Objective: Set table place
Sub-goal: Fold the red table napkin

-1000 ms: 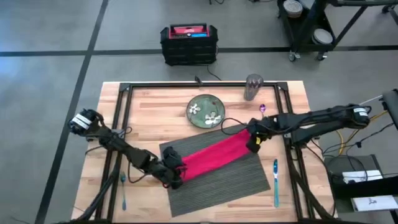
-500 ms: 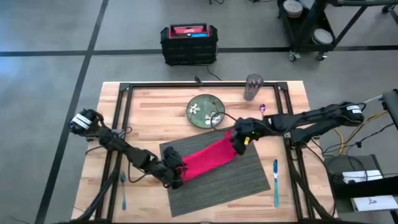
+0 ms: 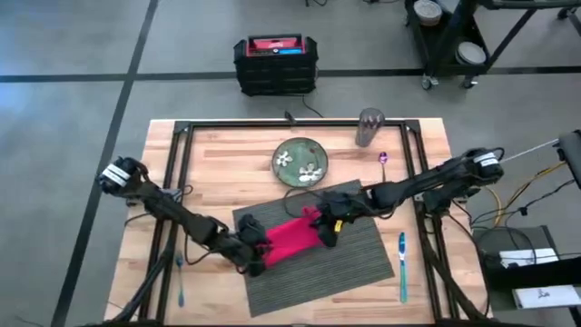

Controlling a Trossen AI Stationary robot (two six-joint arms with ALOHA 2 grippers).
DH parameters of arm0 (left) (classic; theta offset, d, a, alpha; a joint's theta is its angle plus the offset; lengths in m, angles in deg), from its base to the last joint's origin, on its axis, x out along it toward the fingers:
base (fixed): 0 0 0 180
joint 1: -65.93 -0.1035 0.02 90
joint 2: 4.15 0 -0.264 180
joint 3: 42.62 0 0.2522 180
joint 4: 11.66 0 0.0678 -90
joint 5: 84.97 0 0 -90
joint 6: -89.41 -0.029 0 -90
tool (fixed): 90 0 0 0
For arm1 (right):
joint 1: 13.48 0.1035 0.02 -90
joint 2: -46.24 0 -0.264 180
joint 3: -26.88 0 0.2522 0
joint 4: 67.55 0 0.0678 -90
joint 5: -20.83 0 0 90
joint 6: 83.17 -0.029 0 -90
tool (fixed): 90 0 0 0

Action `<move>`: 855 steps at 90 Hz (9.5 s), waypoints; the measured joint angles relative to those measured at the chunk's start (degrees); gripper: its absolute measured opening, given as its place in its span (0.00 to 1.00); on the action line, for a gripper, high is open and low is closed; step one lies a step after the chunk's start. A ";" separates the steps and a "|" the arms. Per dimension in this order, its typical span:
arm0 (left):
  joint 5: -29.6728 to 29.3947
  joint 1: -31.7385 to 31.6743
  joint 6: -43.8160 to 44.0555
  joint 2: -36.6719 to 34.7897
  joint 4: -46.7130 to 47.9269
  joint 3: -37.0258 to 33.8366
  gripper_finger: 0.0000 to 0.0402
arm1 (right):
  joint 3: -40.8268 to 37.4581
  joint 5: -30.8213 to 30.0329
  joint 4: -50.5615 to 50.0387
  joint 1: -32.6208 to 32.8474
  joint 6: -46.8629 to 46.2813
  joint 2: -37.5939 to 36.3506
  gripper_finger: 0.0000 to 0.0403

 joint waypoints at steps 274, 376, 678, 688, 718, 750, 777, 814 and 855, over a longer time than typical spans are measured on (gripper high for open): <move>-13.55 9.67 9.75 1.78 16.06 7.48 0.19 | 8.14 7.41 24.45 2.15 31.07 20.25 0.47; -4.10 9.59 22.16 7.21 11.94 0.35 0.19 | 5.49 2.37 16.91 -3.32 41.05 25.82 0.20; 19.42 -3.77 11.41 10.38 19.86 5.08 0.02 | -7.80 -6.66 2.32 2.15 26.09 9.80 0.35; 19.07 -3.62 12.89 6.99 20.53 5.10 0.00 | -6.24 -6.84 -1.01 2.13 25.67 7.93 0.32; 14.49 -2.12 17.46 -3.98 31.35 4.94 0.00 | -4.55 -11.47 -4.88 0.25 38.77 2.90 0.25; 14.81 -1.85 23.27 -2.73 34.31 4.92 0.00 | -4.52 -11.55 -6.54 -1.99 29.12 11.57 0.15; 14.69 0.52 41.89 -1.95 37.45 4.90 0.00 | -4.58 -16.71 -14.90 -1.35 10.25 11.04 0.05; 4.85 8.50 68.17 -1.89 35.03 4.83 0.00 | -4.81 -17.31 -14.53 -1.34 7.05 11.19 0.05; 16.57 7.80 43.48 -2.90 35.40 4.74 0.28 | -4.68 -16.96 -13.78 -1.38 14.27 9.84 0.07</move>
